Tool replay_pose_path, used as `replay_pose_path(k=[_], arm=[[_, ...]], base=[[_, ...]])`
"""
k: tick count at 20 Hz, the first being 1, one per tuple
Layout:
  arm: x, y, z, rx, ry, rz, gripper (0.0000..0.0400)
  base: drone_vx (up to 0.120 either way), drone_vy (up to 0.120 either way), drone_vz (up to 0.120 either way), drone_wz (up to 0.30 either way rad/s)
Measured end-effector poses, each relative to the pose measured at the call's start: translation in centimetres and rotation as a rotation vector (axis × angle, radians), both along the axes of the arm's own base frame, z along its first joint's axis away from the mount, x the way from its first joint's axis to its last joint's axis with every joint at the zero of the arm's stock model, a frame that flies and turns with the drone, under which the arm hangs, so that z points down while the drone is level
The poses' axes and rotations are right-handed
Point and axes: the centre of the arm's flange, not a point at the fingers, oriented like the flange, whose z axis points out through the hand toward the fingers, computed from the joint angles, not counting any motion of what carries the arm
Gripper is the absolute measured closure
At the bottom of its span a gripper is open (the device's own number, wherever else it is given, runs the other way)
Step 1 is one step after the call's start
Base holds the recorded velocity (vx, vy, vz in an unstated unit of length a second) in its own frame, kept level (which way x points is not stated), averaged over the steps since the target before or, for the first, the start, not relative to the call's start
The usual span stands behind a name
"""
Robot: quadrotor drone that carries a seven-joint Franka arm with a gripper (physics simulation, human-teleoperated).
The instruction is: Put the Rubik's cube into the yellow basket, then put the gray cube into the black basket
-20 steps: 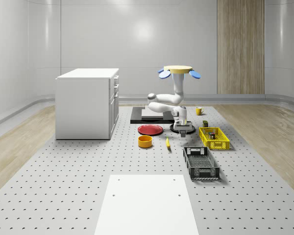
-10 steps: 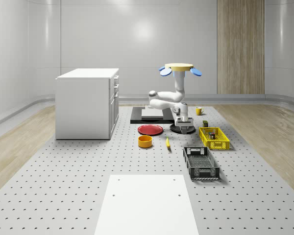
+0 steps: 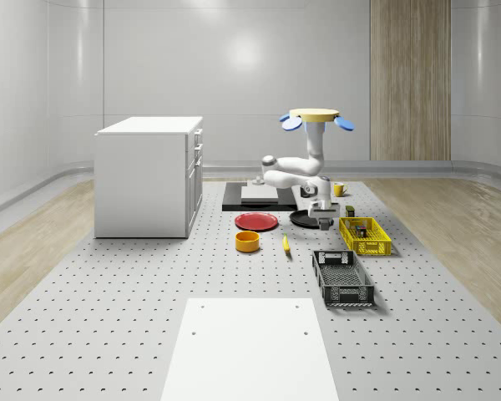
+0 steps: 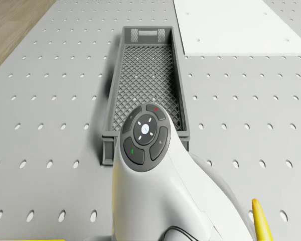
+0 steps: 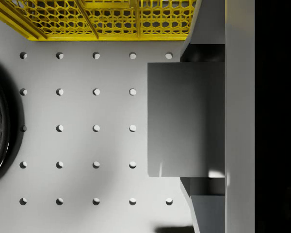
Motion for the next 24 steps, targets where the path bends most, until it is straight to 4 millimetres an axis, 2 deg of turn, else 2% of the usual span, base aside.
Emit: replay_pose_path(k=[2,24], arm=[[0.00,0.00,0.00,0.000,0.000,0.000,0.0150],[0.00,0.00,-0.01,0.000,0.000,0.000,0.0150]], base=[[0.120,0.100,0.000,0.000],[0.120,0.000,0.000,0.000]])
